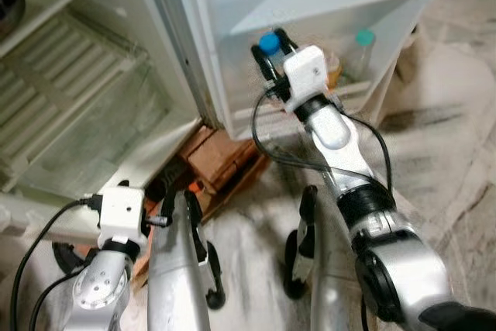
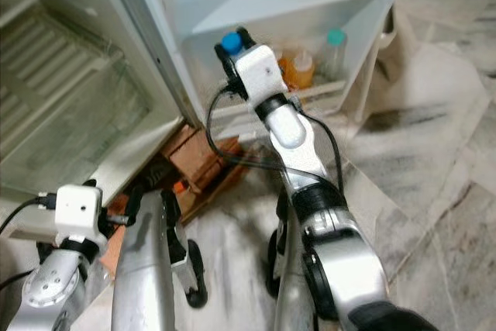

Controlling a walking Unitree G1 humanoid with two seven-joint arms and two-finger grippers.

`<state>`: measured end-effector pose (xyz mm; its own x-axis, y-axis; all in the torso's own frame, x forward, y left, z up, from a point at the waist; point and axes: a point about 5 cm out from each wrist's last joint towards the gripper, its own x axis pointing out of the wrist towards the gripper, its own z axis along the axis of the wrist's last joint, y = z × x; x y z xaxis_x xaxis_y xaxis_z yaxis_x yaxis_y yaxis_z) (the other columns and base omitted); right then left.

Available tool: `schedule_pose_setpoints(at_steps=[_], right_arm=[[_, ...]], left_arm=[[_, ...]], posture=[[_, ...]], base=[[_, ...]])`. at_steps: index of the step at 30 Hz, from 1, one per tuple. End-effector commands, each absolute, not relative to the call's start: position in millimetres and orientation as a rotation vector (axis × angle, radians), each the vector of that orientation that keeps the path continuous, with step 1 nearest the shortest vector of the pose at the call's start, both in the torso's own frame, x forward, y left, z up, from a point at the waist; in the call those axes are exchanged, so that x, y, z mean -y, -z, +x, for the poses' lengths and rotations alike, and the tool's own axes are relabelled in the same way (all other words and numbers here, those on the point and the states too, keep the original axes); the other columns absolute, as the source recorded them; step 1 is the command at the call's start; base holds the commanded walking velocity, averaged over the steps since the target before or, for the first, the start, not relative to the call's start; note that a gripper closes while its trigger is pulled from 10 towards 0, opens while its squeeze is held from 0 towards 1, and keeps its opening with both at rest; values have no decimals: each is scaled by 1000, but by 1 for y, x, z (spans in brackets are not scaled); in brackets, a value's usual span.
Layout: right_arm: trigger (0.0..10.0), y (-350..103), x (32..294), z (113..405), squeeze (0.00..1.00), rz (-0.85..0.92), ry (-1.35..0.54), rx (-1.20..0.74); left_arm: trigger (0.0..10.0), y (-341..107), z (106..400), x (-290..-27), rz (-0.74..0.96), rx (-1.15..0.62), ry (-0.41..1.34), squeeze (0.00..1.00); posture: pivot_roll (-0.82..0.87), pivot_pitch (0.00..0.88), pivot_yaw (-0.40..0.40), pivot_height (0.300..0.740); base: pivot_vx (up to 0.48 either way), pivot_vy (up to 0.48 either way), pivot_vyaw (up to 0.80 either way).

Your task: Restocking fridge

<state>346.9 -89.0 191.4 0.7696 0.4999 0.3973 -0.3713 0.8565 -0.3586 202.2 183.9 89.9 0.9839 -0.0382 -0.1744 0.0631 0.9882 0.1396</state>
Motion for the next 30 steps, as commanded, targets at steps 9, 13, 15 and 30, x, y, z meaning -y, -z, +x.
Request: schedule_pose_setpoints(at_steps=[9,13,15,30], right_arm=[[10000,-154,120,292,0,-248,-524,386],[10000,-156,122,281,0,-235,-479,384],[10000,-151,124,274,0,-221,-435,354],[10000,-136,140,259,0,-201,-281,252]], left_arm=[[10000,-84,207,-182,143,-181,59,0],[10000,-85,213,-183,136,-160,39,0],[10000,-84,213,-184,134,-154,29,0],[10000,-76,219,-180,119,-137,-2,0]], posture=[[207,277,78,519],[199,245,66,519],[193,223,59,519],[155,121,45,519]], base=[[0,0,0],[0,0,0],[0,0,0],[0,0,0]])
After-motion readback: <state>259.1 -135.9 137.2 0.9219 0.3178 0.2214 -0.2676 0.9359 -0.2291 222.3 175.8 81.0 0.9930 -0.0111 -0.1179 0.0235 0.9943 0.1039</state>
